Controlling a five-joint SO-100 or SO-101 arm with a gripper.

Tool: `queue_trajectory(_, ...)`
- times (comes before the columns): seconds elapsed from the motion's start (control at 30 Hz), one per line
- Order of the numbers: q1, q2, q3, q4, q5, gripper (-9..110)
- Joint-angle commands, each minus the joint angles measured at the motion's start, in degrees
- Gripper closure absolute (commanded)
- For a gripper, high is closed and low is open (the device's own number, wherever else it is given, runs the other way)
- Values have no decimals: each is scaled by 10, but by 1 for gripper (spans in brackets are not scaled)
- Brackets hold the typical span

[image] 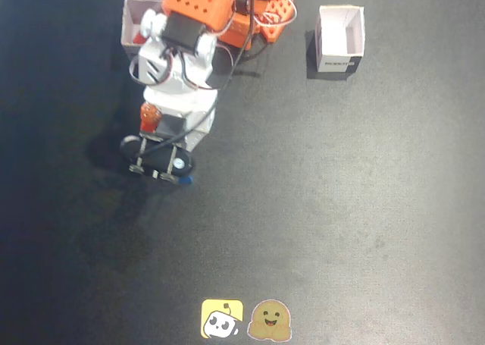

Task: Put the red cube in the right box and the blue cube in the left box.

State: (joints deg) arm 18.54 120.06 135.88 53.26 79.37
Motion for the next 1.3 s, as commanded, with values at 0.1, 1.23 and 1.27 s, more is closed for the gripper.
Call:
queue_trajectory(0.1, -7, -20, -41, -29, -24, 80)
queue_trajectory(1.23, -40, -133, -15, -149, -28, 79)
queue_trajectory(1.27, -44, -131, -11, -149, -19, 79)
